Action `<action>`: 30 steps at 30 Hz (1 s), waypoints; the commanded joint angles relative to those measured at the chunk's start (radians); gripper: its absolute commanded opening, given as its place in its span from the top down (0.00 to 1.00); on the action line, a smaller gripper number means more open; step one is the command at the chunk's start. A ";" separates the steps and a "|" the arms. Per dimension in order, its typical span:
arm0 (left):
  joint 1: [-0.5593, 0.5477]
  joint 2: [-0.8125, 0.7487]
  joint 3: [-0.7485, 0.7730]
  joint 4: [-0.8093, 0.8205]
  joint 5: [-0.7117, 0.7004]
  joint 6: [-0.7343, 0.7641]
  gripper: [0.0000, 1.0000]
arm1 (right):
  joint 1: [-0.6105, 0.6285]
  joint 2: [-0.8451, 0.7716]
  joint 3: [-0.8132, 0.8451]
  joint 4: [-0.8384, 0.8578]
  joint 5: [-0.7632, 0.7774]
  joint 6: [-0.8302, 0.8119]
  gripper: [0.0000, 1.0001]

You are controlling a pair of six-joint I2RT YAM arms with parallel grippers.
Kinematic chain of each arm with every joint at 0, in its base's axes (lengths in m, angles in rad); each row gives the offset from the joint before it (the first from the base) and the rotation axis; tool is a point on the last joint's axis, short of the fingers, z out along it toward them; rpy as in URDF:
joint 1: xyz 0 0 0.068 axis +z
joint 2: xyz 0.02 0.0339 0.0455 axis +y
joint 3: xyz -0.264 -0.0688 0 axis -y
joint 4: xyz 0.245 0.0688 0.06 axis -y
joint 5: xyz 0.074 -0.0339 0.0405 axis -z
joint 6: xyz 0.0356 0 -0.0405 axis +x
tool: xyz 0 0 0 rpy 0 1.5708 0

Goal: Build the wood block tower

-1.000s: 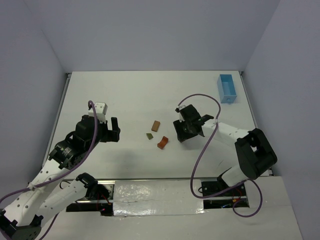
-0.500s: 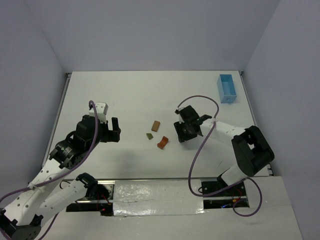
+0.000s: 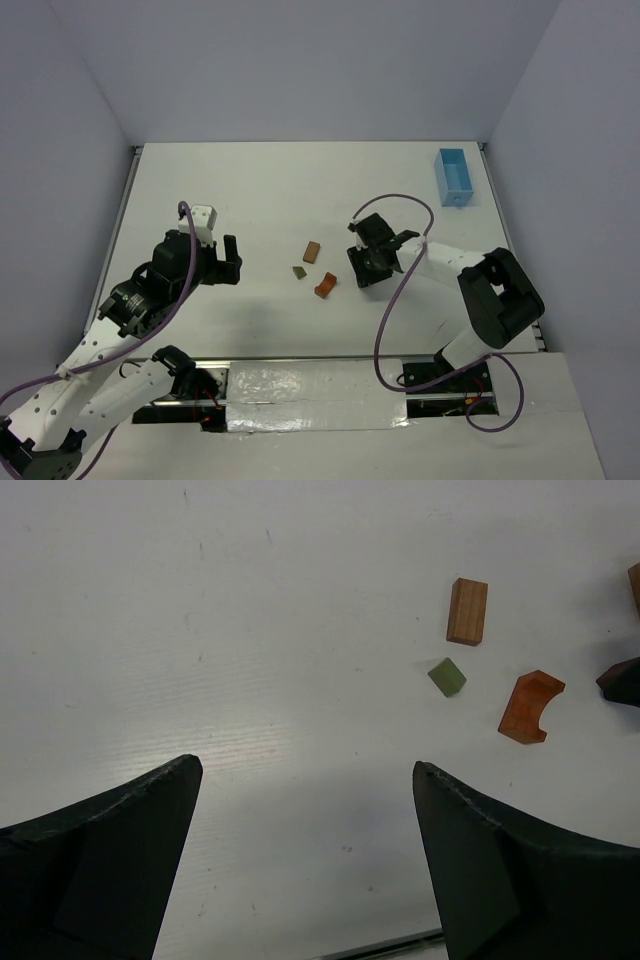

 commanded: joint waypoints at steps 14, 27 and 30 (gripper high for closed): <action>-0.007 0.001 -0.009 0.033 0.005 0.014 0.01 | 0.007 -0.061 0.047 -0.076 0.089 0.056 0.72; -0.012 -0.019 -0.011 0.038 0.005 0.011 0.00 | -0.143 -0.026 0.245 -0.299 0.086 0.111 0.74; -0.013 -0.020 -0.009 0.035 0.007 0.014 0.01 | -0.143 -0.049 0.255 -0.304 0.045 0.118 0.79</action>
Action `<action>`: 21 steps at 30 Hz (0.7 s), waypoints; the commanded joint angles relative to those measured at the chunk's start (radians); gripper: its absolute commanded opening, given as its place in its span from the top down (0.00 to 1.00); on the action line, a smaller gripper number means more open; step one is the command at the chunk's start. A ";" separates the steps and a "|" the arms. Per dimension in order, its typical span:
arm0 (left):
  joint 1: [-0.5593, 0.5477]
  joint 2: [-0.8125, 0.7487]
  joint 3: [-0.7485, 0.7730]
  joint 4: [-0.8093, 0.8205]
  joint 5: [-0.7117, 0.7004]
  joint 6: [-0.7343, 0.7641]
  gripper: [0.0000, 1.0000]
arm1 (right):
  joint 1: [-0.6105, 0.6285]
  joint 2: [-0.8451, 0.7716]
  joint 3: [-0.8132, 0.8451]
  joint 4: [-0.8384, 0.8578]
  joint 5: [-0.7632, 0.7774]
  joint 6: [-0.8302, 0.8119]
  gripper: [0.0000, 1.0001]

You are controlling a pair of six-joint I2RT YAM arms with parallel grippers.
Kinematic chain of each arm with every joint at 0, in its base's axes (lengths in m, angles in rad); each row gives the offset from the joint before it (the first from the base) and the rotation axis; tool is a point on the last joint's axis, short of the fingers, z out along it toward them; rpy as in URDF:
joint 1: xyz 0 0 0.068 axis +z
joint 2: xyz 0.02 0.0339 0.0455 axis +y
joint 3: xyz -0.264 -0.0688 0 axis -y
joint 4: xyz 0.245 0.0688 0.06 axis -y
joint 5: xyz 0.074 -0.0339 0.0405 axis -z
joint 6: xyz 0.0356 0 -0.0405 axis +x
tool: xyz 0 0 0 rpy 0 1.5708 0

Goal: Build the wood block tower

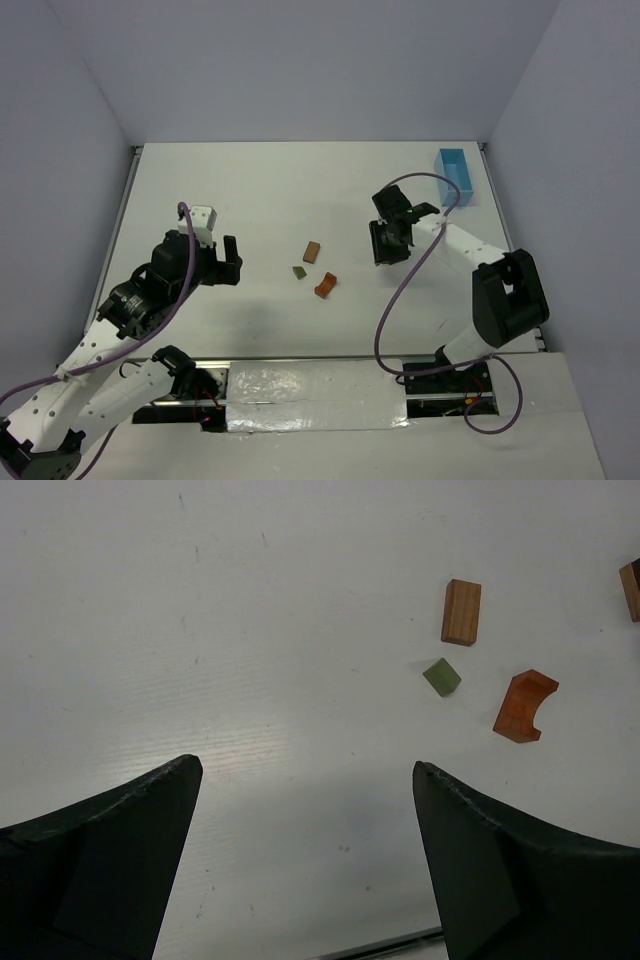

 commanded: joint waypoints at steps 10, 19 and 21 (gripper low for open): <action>-0.007 0.012 0.054 0.121 0.481 -0.231 0.01 | 0.567 -0.302 0.014 0.060 0.104 -0.135 0.88; -0.009 0.007 -0.131 0.476 0.910 -0.684 0.02 | 0.843 -0.515 -0.098 0.377 0.069 -0.319 0.91; -0.012 -0.011 -0.180 0.539 0.942 -0.745 0.05 | 0.844 -0.540 -0.104 0.429 0.025 -0.341 0.90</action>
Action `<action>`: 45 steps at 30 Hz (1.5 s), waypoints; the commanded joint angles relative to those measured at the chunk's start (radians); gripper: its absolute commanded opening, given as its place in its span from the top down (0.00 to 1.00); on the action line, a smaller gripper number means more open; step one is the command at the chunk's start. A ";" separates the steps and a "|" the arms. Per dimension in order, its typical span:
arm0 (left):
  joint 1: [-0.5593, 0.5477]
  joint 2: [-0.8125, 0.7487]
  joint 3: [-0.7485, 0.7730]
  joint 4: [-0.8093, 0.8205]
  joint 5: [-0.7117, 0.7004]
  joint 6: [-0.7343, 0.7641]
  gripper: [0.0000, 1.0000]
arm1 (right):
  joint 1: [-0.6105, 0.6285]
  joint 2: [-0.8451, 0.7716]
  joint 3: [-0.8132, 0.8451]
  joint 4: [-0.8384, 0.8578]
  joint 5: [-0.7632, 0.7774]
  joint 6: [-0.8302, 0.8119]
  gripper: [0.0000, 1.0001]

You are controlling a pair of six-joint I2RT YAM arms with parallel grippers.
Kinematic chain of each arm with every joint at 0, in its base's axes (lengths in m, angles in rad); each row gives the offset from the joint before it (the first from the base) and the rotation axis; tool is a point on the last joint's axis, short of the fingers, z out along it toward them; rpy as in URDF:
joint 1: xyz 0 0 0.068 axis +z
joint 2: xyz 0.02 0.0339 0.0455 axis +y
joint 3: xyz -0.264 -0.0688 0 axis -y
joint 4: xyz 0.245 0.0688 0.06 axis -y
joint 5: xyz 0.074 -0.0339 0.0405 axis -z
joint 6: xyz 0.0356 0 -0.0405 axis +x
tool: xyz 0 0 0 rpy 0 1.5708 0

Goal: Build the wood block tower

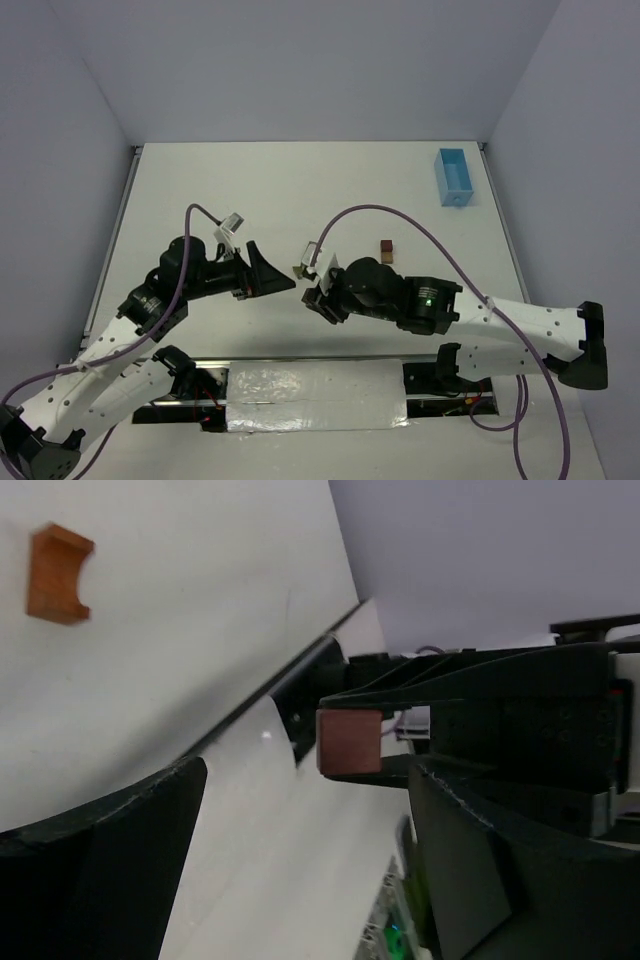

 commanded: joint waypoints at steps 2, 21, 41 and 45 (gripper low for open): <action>-0.013 -0.051 -0.073 0.208 0.167 -0.224 0.09 | 0.000 -0.039 -0.006 0.184 -0.076 -0.095 0.90; -0.039 -0.010 -0.056 0.131 0.142 -0.154 0.35 | 0.006 0.177 0.214 0.065 -0.060 -0.105 0.88; -0.042 -0.084 -0.122 0.389 0.155 -0.389 1.00 | 0.008 -0.119 -0.229 0.589 -0.024 -0.043 0.07; -0.044 -0.126 -0.127 0.429 0.130 -0.491 1.00 | 0.008 -0.235 -0.358 0.785 -0.081 -0.037 0.12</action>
